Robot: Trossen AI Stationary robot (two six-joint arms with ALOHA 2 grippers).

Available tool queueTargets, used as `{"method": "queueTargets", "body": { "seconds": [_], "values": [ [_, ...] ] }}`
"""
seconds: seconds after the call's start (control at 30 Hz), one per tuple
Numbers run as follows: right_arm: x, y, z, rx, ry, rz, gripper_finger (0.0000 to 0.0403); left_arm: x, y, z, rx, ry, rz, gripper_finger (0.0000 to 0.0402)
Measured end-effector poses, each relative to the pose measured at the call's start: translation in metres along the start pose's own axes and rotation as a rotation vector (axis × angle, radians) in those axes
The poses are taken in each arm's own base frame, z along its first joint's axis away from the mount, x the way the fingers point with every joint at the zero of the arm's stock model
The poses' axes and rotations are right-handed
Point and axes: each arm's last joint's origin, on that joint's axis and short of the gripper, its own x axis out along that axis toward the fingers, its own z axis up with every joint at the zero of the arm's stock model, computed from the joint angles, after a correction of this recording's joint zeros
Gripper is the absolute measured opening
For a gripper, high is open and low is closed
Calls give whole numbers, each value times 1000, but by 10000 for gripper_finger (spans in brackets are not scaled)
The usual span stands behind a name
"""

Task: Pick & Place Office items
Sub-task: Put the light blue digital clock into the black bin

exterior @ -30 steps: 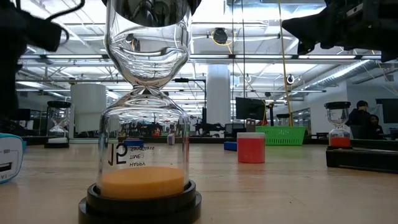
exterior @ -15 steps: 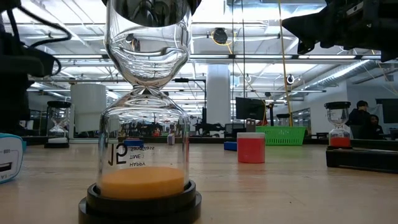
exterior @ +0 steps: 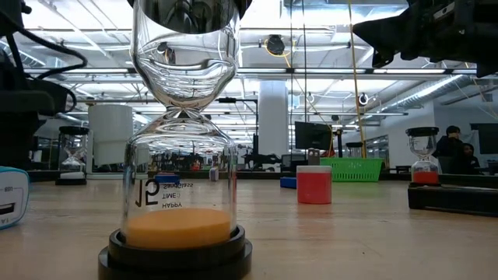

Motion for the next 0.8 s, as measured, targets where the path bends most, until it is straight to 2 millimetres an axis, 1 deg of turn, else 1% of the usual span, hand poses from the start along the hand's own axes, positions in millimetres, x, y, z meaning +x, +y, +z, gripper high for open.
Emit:
{"method": "queueTargets", "body": {
  "seconds": [0.07, 0.17, 0.43, 0.57, 0.7, 0.8],
  "values": [
    [0, 0, 0, 0, 0, -1, 0, 0, 1, 0, 19, 9, 6, 285],
    [0, 0, 0, 0, 0, -1, 0, 0, 1, -1, 55, 33, 9, 248],
    [0, 0, 0, 0, 0, 0, 0, 0, 2, -2, 219, 87, 15, 113],
    [0, 0, 0, 0, 0, -1, 0, -6, -4, -2, 306, 96, -10, 49],
    [0, 0, 0, 0, 0, 0, 0, -20, -18, 0, 372, 90, -76, 47],
    [0, 0, 0, 0, 0, 0, 0, -37, -30, 2, 414, 81, -126, 47]
  ]
}}
